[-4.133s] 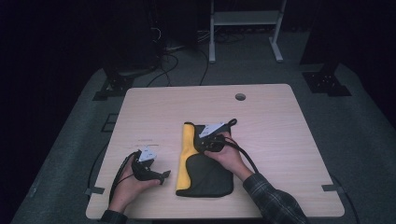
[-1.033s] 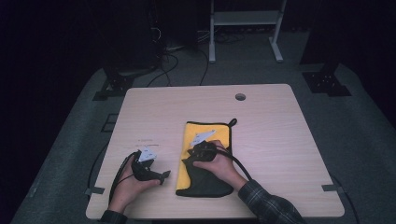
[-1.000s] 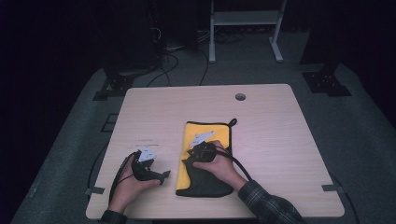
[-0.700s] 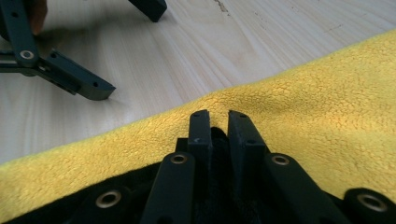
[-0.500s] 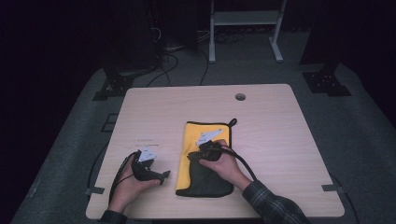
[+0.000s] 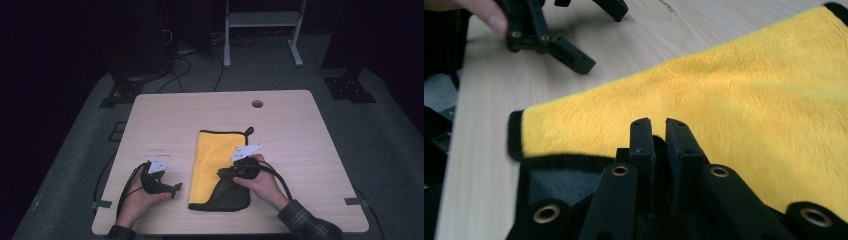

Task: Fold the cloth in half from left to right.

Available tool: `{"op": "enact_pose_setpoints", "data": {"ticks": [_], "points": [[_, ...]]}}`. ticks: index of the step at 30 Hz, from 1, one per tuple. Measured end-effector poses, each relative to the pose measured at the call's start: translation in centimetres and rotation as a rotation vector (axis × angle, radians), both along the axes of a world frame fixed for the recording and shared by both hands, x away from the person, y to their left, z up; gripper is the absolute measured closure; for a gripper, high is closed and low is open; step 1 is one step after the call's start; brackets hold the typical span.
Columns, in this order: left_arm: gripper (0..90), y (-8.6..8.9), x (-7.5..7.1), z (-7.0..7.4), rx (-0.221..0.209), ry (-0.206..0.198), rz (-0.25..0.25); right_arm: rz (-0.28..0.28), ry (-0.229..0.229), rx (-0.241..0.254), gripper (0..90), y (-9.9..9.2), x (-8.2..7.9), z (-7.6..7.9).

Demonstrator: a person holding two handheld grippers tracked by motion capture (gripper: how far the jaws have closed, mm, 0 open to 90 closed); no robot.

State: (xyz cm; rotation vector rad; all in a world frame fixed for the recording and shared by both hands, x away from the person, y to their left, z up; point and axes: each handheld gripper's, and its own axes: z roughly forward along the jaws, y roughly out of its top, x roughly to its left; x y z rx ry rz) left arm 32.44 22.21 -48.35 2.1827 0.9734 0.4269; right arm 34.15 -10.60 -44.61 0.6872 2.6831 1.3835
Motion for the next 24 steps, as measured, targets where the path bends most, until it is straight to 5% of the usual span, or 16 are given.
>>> {"op": "enact_pose_setpoints", "data": {"ticks": [8, 20, 24], "points": [[0.0, 0.0, 0.0, 0.0, -0.001, 0.000, 0.002, 0.006, 0.027, 0.005, 78.2, -3.3, -2.4, -0.4], [0.0, 0.0, 0.0, 0.0, -0.002, -0.002, 0.005, 0.046, 0.065, -0.049, 72.9, -4.7, -5.5, -1.6], [0.0, 0.0, 0.0, 0.0, -0.002, -0.002, 0.005, 0.061, 0.041, -0.077, 71.5, -5.3, -6.8, -1.7]]}}
